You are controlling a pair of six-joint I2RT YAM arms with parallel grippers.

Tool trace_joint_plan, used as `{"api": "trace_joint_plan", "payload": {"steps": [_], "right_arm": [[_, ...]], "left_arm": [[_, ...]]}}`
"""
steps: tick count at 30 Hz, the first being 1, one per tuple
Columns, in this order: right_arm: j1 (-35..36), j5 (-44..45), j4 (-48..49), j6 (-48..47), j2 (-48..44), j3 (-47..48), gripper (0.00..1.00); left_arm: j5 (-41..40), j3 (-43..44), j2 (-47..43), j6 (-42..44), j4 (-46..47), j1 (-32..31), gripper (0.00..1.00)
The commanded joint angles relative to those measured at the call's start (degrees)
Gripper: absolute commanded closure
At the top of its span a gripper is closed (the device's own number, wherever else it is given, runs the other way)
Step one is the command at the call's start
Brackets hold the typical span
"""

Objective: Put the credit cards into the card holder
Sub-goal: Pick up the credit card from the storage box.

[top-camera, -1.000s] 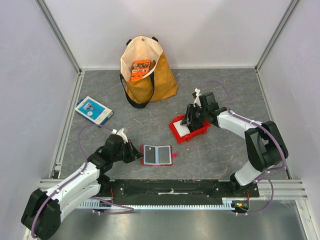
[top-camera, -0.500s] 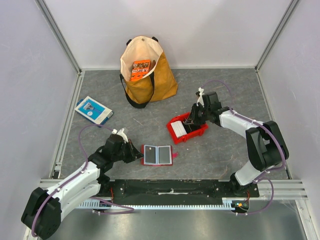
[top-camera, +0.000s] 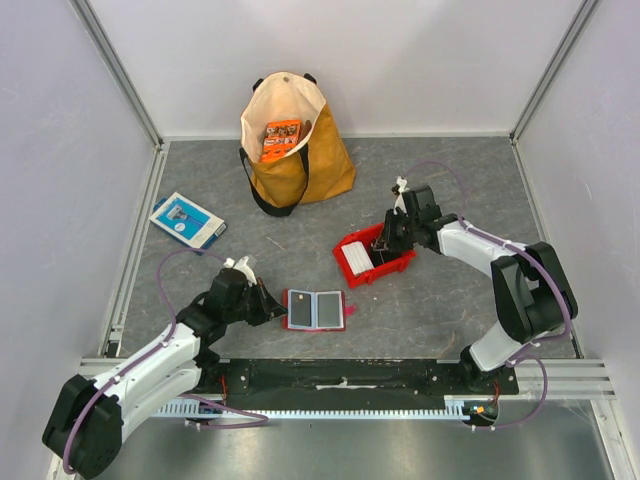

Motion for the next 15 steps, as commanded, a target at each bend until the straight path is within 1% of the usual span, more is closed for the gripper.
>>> {"api": "trace_joint_plan", "payload": {"steps": [1,7,8,10,11,12,15], "right_arm": [[2.47,5.79,-2.22,-1.94,0.15,1.21,0.82],[4.49,8.09,-3.19,-2.64,1.2,1.65,0.81],[4.67,8.62,-3.37,-2.65,1.29,1.83,0.82],[5.11,9.41,-3.81,-2.91,1.12,2.27,0.89],[5.28,9.76,-4.16,-3.17,0.68,2.62,0.95],[5.37,10.9,-4.42,-3.35,-0.11,2.97,1.0],[5.55,13.01,-5.56,-4.31,-3.88,4.11,1.0]], "left_arm": [[1.69,1.74,-0.04,-1.06,1.85,-0.1,0.98],[1.51,1.57,-1.09,-1.24,1.41,-0.1,0.98],[1.51,1.48,-1.36,-1.24,1.32,-0.02,0.98],[1.43,1.39,-1.36,-1.24,1.24,-0.19,0.98],[1.51,1.39,-1.45,-1.24,1.24,-0.19,0.98],[1.51,1.39,-1.45,-1.24,1.24,-0.11,0.98],[1.69,1.39,-1.8,-1.24,0.97,-0.1,0.98]]}}
